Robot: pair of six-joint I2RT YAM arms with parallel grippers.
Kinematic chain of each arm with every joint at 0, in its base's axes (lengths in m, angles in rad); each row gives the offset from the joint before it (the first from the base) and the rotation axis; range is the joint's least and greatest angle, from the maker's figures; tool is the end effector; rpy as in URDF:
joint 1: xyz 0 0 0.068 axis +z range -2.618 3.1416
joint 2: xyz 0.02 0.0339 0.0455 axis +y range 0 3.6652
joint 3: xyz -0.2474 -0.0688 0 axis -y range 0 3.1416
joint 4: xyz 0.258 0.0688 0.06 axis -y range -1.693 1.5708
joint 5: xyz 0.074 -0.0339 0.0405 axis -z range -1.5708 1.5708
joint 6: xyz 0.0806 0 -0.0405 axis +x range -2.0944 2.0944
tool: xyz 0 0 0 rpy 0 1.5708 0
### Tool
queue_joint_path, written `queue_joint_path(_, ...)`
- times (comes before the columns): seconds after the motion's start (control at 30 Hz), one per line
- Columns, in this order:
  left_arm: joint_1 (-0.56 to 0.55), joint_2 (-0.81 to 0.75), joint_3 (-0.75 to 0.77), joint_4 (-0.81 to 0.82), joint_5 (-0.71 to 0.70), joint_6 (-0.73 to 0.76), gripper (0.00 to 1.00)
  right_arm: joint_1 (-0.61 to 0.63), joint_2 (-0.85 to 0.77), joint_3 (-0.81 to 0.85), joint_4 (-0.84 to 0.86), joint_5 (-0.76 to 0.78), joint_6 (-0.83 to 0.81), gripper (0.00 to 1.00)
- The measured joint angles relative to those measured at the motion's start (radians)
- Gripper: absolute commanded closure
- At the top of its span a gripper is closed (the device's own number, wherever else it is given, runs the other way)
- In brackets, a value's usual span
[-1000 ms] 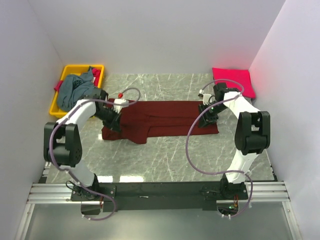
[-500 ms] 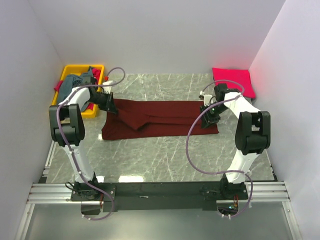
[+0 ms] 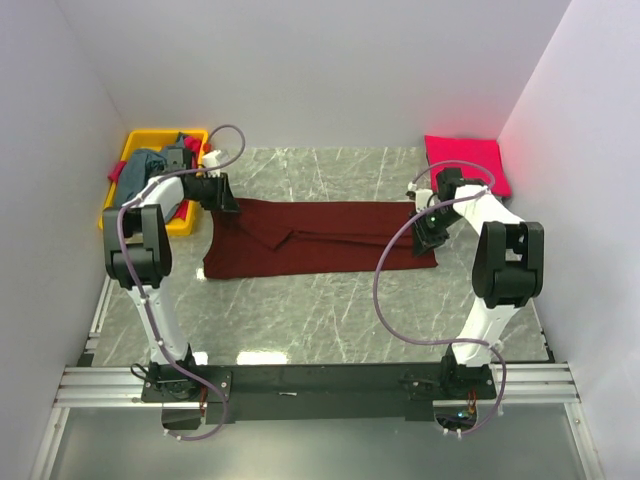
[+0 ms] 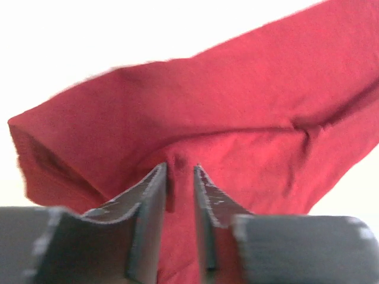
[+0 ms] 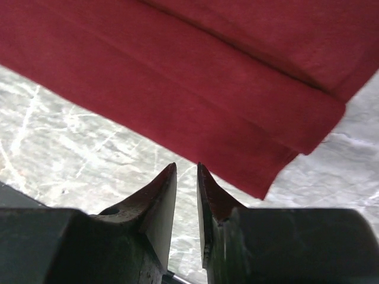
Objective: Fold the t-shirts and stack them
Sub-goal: Fold the tshirt
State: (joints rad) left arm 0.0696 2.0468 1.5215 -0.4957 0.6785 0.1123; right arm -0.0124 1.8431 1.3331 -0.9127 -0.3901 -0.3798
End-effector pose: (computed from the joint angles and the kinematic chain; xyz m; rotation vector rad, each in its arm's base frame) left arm 0.4605 -0.0186 0.1393 0.2935 2.4229 -0.7913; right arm 0.3633 0.0261 0.1313 -0.5670 2.8212 0.5160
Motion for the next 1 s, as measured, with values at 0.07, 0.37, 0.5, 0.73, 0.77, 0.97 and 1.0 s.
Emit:
queue_joint_path(0.07, 0.006, -0.005, -0.023, 0.053, -0.024, -0.032, 0.64, -0.006, 0.005, 0.0, 0.007, 0.012, 0.0, 0.75)
queue_joint_path(0.37, 0.056, -0.154, -0.199, 0.142, -0.044, -0.098, 0.58, -0.01, -0.007, -0.031, 0.011, 0.044, -0.014, 0.8)
queue_joint_path(0.5, -0.024, -0.294, -0.298, 0.157, -0.043, -0.075, 0.5, -0.01, 0.008, -0.027, 0.022, 0.062, -0.011, 0.8)
queue_joint_path(0.73, -0.167, -0.369, -0.443, 0.183, -0.05, -0.071, 0.45, -0.01, 0.143, 0.066, 0.06, 0.084, 0.017, 0.79)
queue_joint_path(0.77, -0.174, -0.368, -0.453, 0.179, -0.055, -0.071, 0.46, -0.01, 0.158, 0.08, 0.061, 0.085, 0.024, 0.79)
queue_joint_path(0.97, -0.229, -0.35, -0.458, 0.179, -0.092, -0.071, 0.45, -0.01, 0.186, 0.147, 0.082, 0.093, 0.065, 0.73)
queue_joint_path(1.0, -0.241, -0.347, -0.458, 0.178, -0.101, -0.071, 0.45, -0.01, 0.188, 0.155, 0.09, 0.094, 0.072, 0.72)
